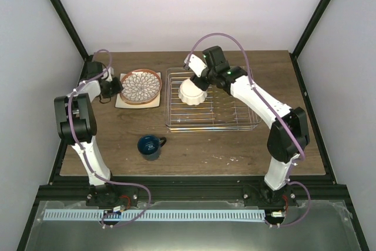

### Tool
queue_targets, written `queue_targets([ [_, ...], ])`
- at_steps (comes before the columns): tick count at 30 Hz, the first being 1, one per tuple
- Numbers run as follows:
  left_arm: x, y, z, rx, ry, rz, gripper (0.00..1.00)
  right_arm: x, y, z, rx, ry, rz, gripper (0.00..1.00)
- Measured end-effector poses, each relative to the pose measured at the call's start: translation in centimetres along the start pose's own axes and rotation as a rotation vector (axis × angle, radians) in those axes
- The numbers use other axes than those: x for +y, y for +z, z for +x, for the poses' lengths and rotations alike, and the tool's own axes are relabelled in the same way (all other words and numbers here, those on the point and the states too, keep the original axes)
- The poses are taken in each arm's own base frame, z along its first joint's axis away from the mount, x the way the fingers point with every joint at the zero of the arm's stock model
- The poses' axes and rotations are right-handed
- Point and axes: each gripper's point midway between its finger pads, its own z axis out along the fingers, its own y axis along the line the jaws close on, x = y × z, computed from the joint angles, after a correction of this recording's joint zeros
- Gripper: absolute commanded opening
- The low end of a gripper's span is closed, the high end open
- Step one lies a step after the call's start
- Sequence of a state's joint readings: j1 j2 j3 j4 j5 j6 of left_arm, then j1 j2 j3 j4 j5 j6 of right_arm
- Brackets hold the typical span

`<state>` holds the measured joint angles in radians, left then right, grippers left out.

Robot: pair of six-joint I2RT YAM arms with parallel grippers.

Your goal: Load the mixed dishes into the dish rack

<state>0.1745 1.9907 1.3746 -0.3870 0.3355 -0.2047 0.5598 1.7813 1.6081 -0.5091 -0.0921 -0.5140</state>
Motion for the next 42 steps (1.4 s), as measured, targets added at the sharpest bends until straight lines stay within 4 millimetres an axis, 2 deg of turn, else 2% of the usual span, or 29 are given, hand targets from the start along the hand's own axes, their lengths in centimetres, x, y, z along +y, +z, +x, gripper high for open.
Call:
queue_targets([
  [4, -1.0, -0.6, -0.9, -0.02, -0.004, 0.047, 0.0, -0.1, 0.0, 0.1, 0.002, 0.01, 0.003, 0.43],
  [7, -1.0, -0.6, -0.9, -0.019, -0.007, 0.054, 0.0, -0.1, 0.0, 0.1, 0.005, 0.035, 0.005, 0.43],
  [11, -0.6, -1.0, -0.5, -0.019, -0.039, 0.095, 0.0, 0.2, 0.5, 0.3, 0.011, 0.084, -0.01, 0.43],
  [14, 0.4, -1.6, 0.2, -0.016, -0.08, 0.12, 0.0, 0.7, 1.1, 0.3, 0.013, 0.132, -0.044, 0.43],
  [18, 2.3, -3.1, 1.1, -0.029, -0.157, 0.153, 0.0, 1.3, 1.3, -0.9, -0.014, 0.194, -0.1, 0.43],
  [24, 3.6, -4.7, 1.8, -0.082, -0.232, 0.201, 0.0, 2.0, 1.4, -4.2, -0.097, 0.288, -0.215, 0.43],
  [30, 3.0, -4.9, 2.9, -0.102, -0.288, 0.264, 0.0, 3.2, 1.7, -6.1, -0.14, 0.365, -0.338, 0.43],
  [39, 1.7, -6.2, 3.6, -0.143, -0.324, 0.347, 0.0, 5.7, 4.1, -6.5, -0.116, 0.469, -0.528, 0.44],
  [42, 1.1, -7.1, 3.4, -0.172, -0.323, 0.368, 0.0, 6.2, 5.0, -6.8, -0.104, 0.501, -0.581, 0.47],
])
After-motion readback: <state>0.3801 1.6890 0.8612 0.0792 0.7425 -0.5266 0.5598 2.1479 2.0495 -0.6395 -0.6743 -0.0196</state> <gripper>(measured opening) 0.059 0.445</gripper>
